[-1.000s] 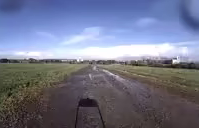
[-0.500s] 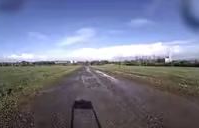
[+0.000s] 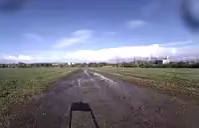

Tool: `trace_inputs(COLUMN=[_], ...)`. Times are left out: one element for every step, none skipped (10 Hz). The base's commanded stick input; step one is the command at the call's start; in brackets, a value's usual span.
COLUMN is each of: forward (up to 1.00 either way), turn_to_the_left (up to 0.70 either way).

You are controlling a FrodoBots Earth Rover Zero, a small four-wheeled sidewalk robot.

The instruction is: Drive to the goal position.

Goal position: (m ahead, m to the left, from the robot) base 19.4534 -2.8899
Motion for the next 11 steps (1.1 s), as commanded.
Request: trace_inputs(forward=[0.70,0.70,0.70,0.70,0.70,0.70,0.70,0.70,0.70,0.70,0.70], turn_to_the_left=[0.27,0.00,0.00,0.00,0.00,0.00,0.00,0.00,0.00,0.00,0.00])
